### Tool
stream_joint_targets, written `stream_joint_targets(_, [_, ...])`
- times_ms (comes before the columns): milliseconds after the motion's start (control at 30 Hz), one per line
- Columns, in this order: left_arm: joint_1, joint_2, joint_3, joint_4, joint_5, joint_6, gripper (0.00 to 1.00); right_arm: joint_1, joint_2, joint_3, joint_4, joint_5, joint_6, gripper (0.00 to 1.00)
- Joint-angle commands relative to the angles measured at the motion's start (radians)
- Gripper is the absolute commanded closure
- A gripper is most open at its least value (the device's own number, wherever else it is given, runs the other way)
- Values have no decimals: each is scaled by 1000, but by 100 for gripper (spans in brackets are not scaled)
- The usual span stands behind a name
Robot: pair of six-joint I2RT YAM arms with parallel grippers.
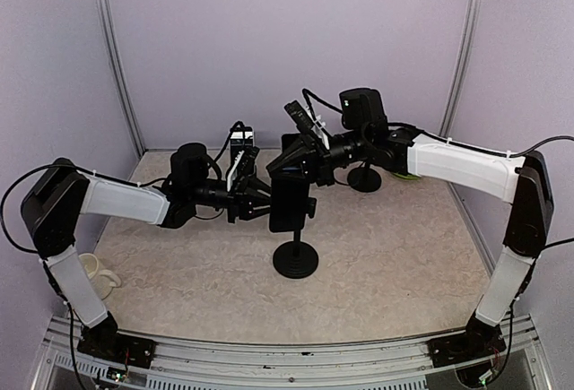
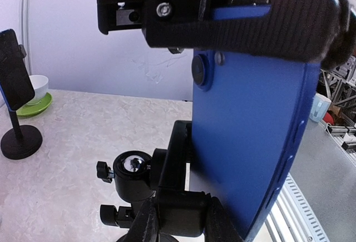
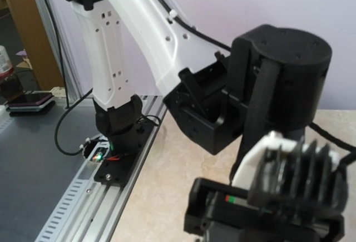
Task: Place the phone on the phone stand
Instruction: Hold the phone stand, then install the phone stand at the center of the board.
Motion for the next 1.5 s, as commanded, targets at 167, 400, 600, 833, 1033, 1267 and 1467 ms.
stream_joint_targets(167, [-8,-61,1,56,30,-22,100,11,-23,-53,44,-11,-36,100])
stream_joint_targets(400, [-8,-66,1,52,29,-18,100,10,-21,-76,30,0,-64,100])
stream_joint_targets(600, [-9,-68,2,49,29,-18,100,7,-21,-93,29,10,-79,100])
stream_joint_targets(833, [-6,-76,-7,39,20,-7,100,-14,-26,-106,52,30,-41,100])
stream_joint_targets(1033, [-5,-85,-17,31,14,6,100,-41,-64,-147,60,94,-24,100])
stream_joint_targets(1267, [-3,-94,-17,20,17,16,100,-61,-69,-156,9,128,-55,100])
stream_joint_targets(1467, [-3,-111,-16,-10,7,40,100,-74,-75,-169,0,150,-57,100])
